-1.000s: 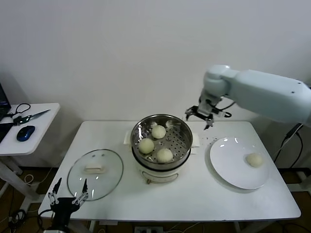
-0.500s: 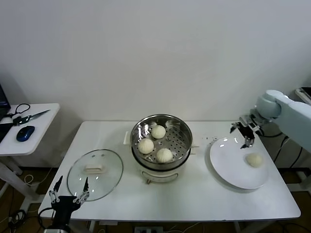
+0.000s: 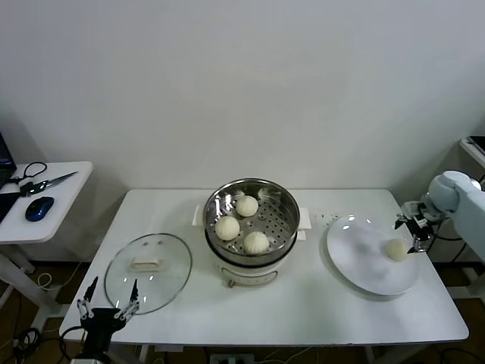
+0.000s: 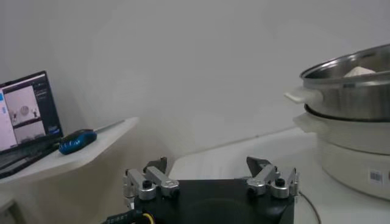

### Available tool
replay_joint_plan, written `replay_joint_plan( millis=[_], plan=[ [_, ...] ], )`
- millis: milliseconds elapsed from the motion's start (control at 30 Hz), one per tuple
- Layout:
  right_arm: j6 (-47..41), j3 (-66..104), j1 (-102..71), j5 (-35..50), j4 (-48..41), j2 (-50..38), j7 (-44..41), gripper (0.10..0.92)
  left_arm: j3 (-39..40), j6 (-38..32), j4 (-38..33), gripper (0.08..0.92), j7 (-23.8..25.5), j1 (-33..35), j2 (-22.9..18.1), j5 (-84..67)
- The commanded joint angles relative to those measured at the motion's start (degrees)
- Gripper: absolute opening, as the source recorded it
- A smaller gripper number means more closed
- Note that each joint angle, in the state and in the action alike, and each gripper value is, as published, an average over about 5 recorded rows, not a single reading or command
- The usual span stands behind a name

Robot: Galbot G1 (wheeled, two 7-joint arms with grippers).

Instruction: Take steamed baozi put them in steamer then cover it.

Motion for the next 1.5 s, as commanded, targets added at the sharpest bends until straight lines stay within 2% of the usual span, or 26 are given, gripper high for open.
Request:
replay_joint_plan(
  millis=[33,600,867,967,1100,1300,1500],
  plan=[
    [1.2,6.7,-4.5,-5.5,-8.1,4.8,0.5,0.823,-0.1,-0.4,0.8,0.823,0.0,0.1,0.0,0.0],
    [1.3,6.1,-3.7,-6.4,-10.8,7.1,0.8,0.820,0.0,-0.9,1.3,0.823,0.2,-0.1,0.0,-1.1],
    [1.2,6.3,-2.9,-5.2,-10.6,7.1,0.6,0.682,-0.1,-0.9,1.1,0.823,0.0,0.0,0.1,-1.1],
    [0.7,5.5,-2.1,-2.6,-9.6,6.6,0.5,0.659,-0.1,-0.9,1.0,0.823,0.0,0.1,0.1,-1.1],
    [-2.1,0.6,0.7,5.8,-4.8,4.6,0.0,0.654,-0.1,-0.9,0.8,0.823,0.0,0.3,0.1,-1.2],
    [-9.9,-17.7,15.4,26.0,5.9,2.1,0.1,0.654,0.1,-1.0,0.4,0.823,0.1,0.6,0.3,-1.4],
    [-15.9,-39.0,37.8,45.5,11.8,7.4,0.9,0.659,0.9,-1.6,-0.1,0.823,0.5,1.4,0.5,-2.2]
  ],
)
